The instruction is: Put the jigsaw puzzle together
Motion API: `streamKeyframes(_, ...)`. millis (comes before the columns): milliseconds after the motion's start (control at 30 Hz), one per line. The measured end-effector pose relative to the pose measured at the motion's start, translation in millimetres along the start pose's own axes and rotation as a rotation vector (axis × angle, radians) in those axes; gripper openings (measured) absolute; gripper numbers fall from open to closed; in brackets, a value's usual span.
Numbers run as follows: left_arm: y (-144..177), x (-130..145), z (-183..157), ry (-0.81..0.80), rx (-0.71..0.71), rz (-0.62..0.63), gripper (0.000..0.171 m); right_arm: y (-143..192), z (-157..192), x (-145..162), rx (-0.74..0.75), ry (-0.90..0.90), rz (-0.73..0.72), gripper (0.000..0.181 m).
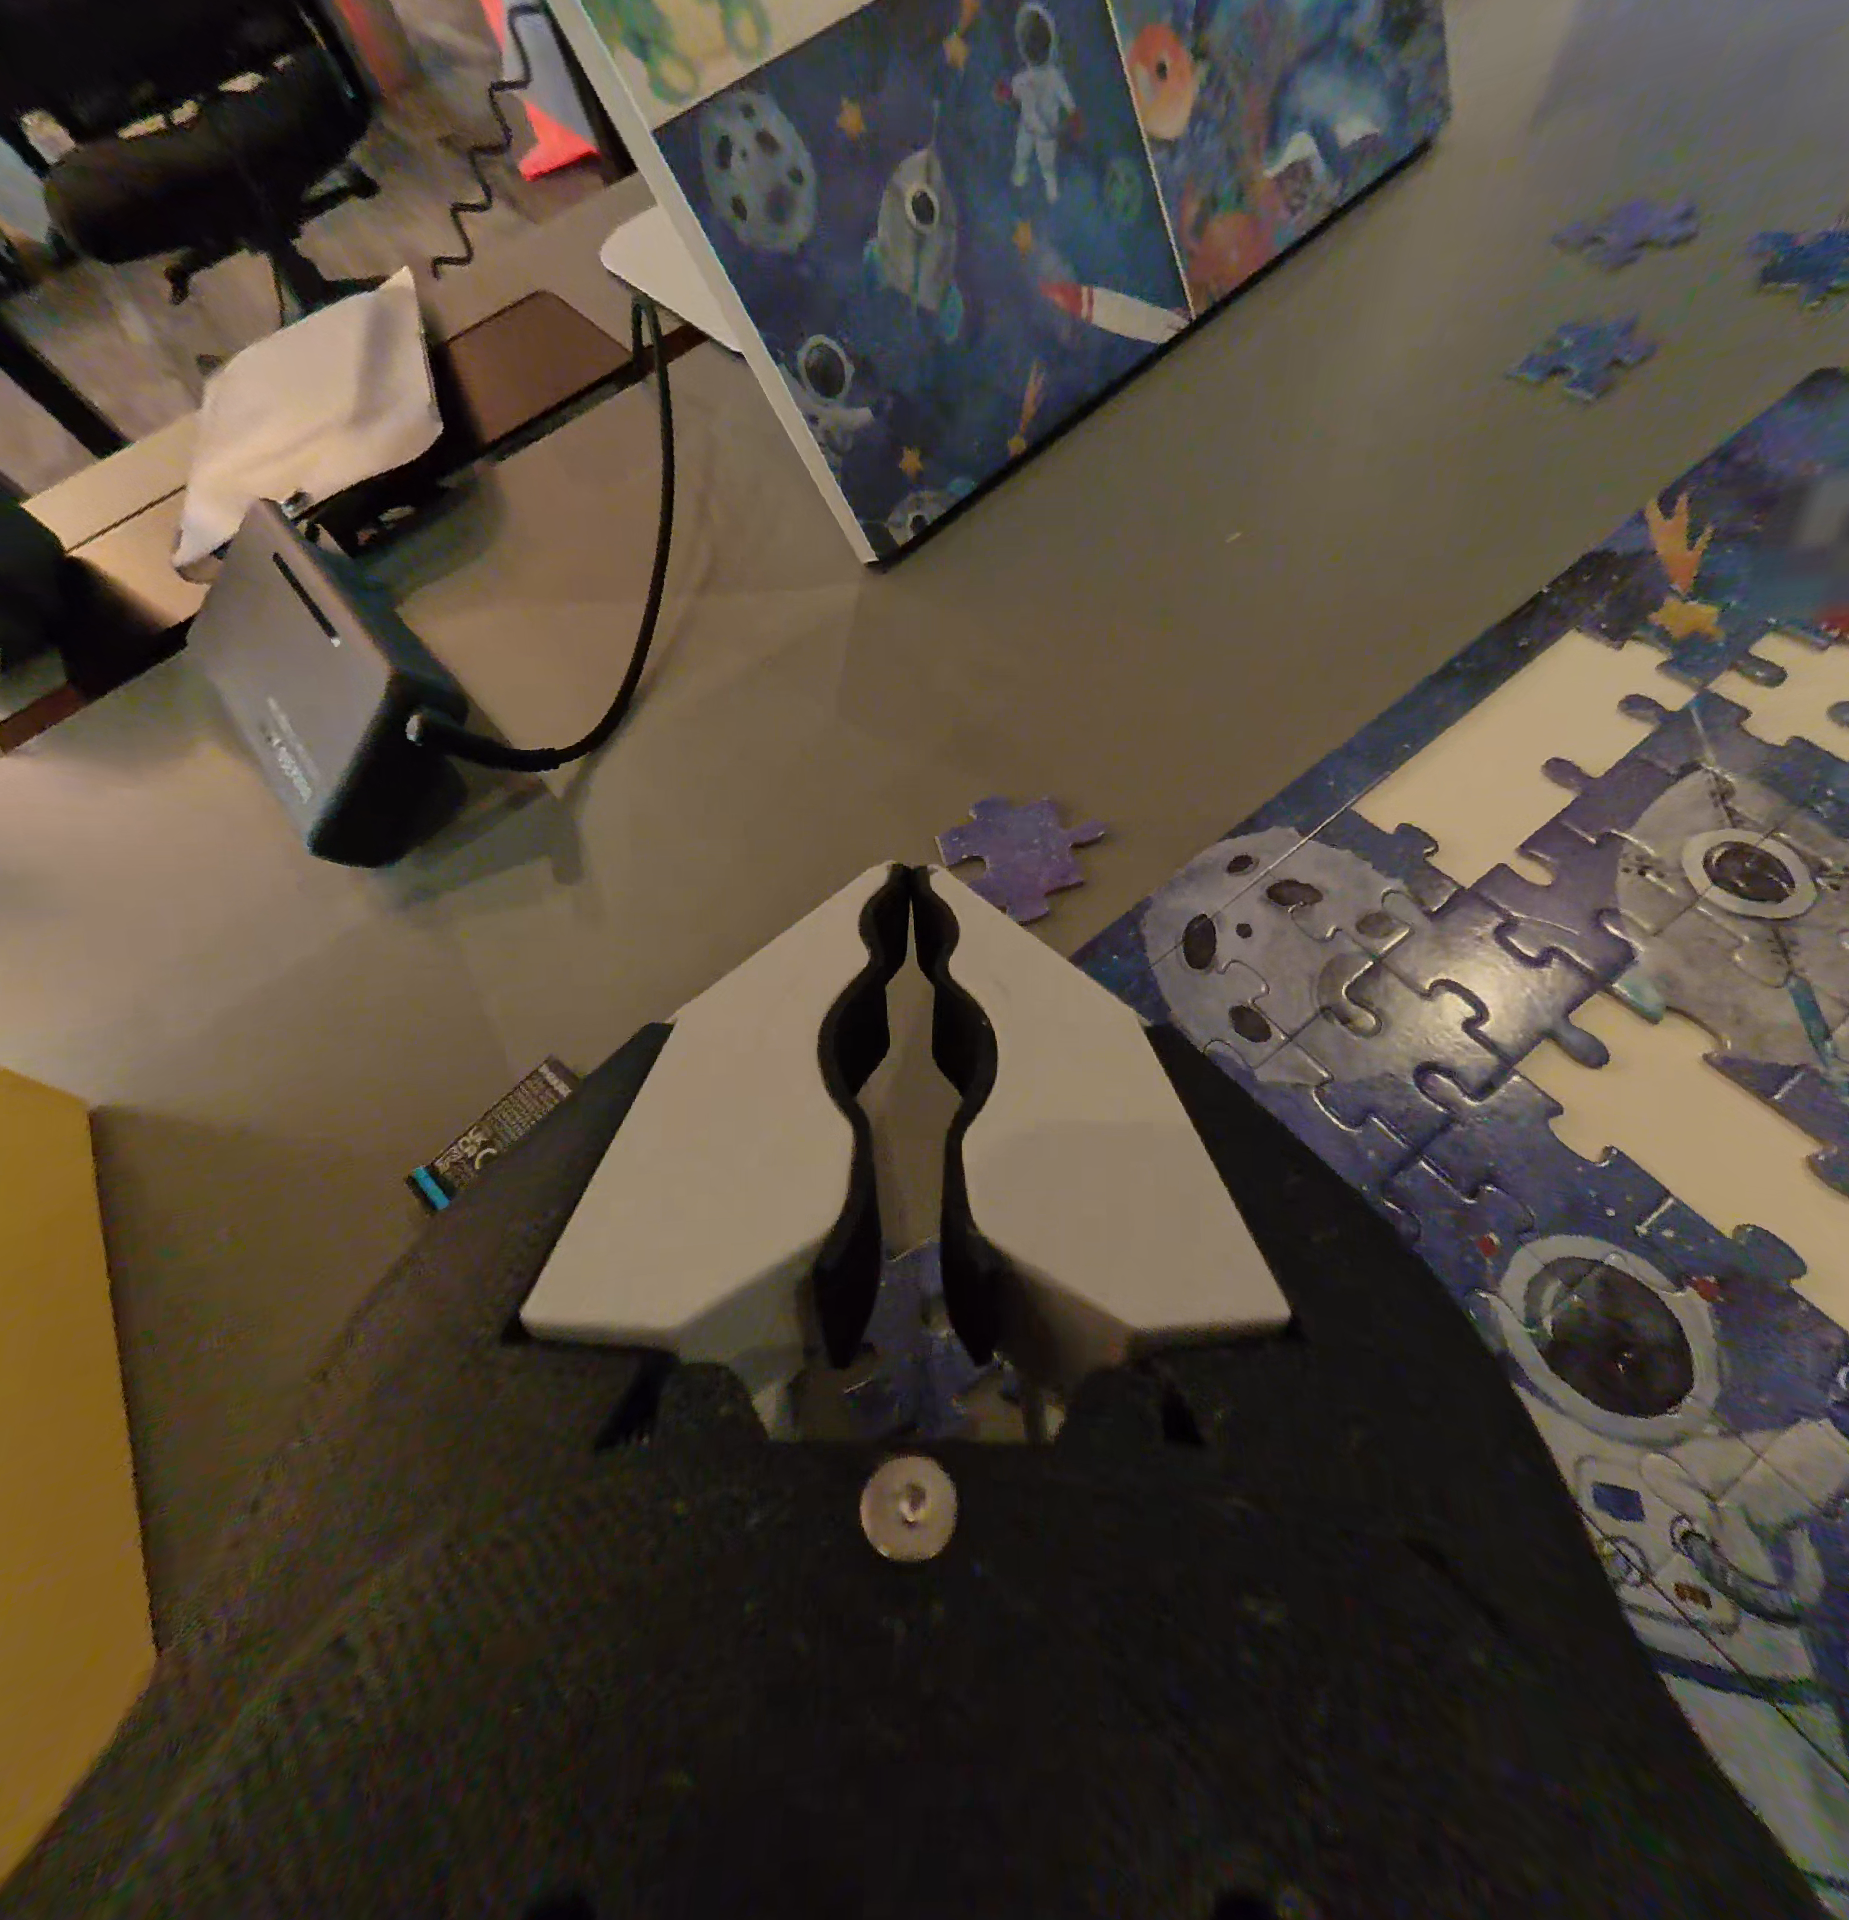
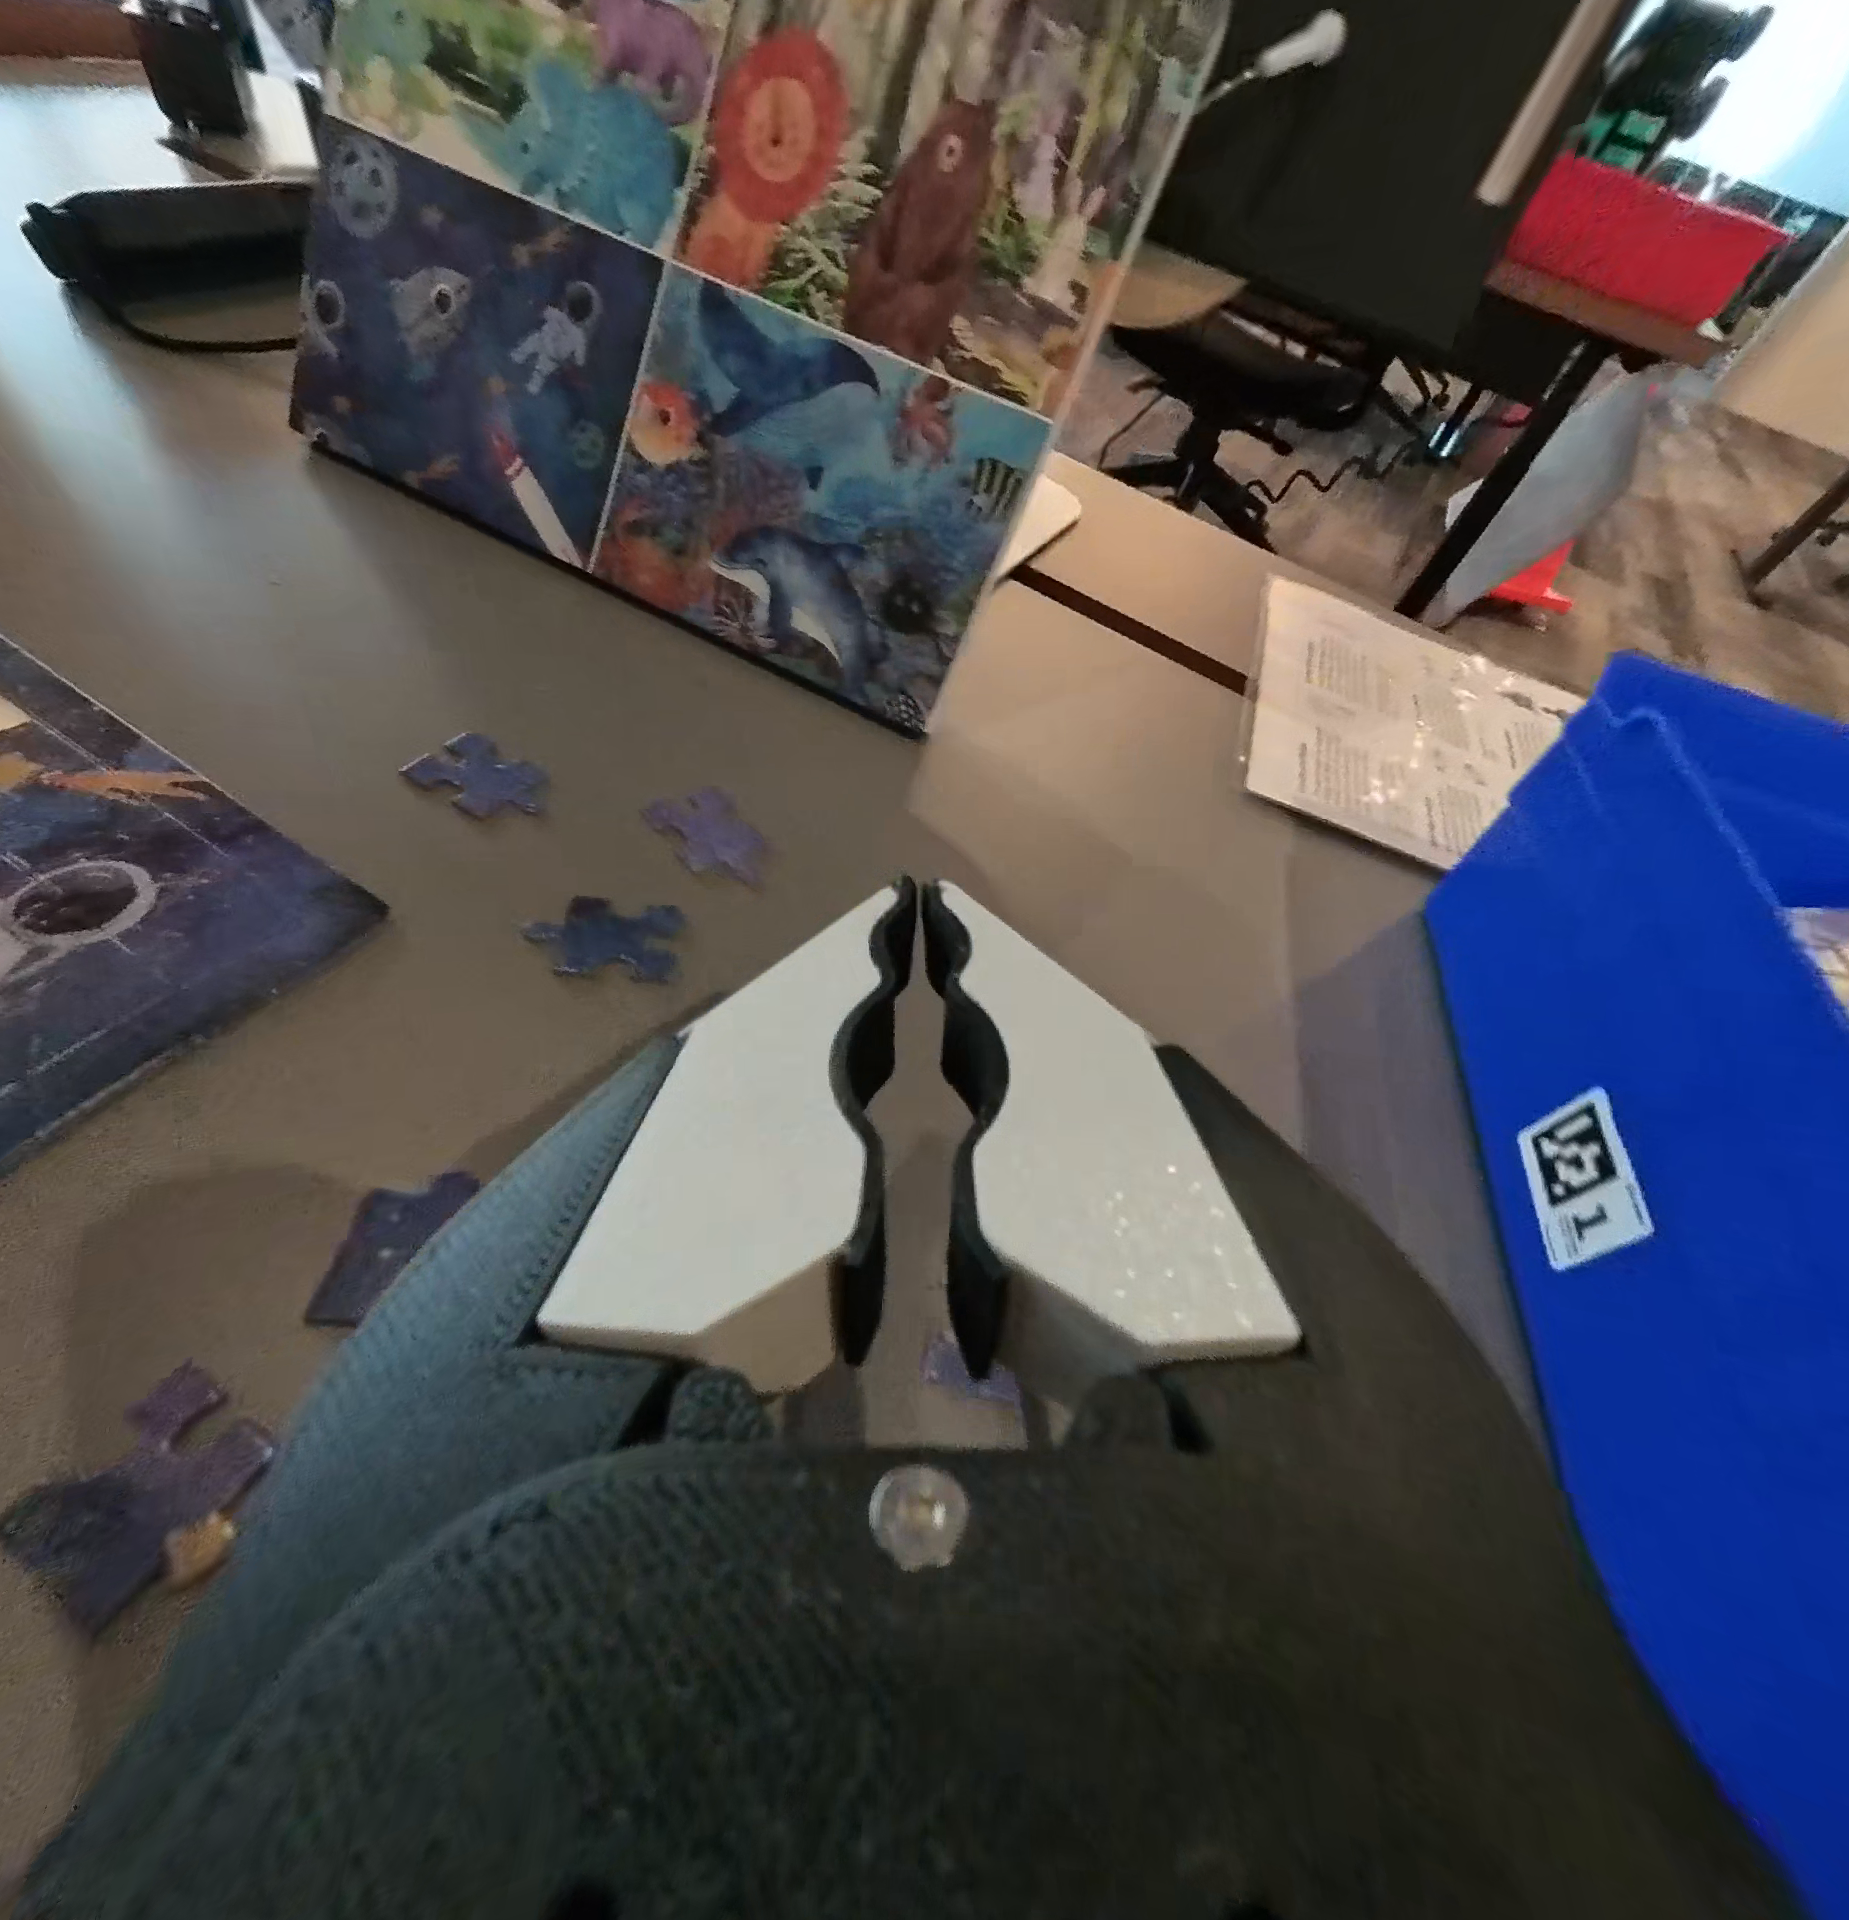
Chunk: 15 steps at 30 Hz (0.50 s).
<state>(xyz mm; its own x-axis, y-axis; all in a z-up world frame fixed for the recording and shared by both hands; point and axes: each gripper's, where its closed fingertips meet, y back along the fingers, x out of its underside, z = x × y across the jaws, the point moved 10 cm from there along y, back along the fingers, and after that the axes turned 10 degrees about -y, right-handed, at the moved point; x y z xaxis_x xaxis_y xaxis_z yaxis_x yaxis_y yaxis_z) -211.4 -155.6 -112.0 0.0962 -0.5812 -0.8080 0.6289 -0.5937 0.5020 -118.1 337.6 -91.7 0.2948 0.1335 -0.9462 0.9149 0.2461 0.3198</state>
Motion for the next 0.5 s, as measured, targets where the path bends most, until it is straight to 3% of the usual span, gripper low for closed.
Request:
streamKeyframes(200, -2.9, 0.0, -3.9, -0.028, 0.007, 0.022, 0.0, 10.9, -20.2, 5.3, 0.035, -0.041, -0.019, 0.0)
streamKeyframes(500, -6.1, 1.2, -7.5, -0.042, 0.026, 0.046, 0.0, 13.2, -16.9, 1.8, 0.0, -0.093, -0.07, 0.001)
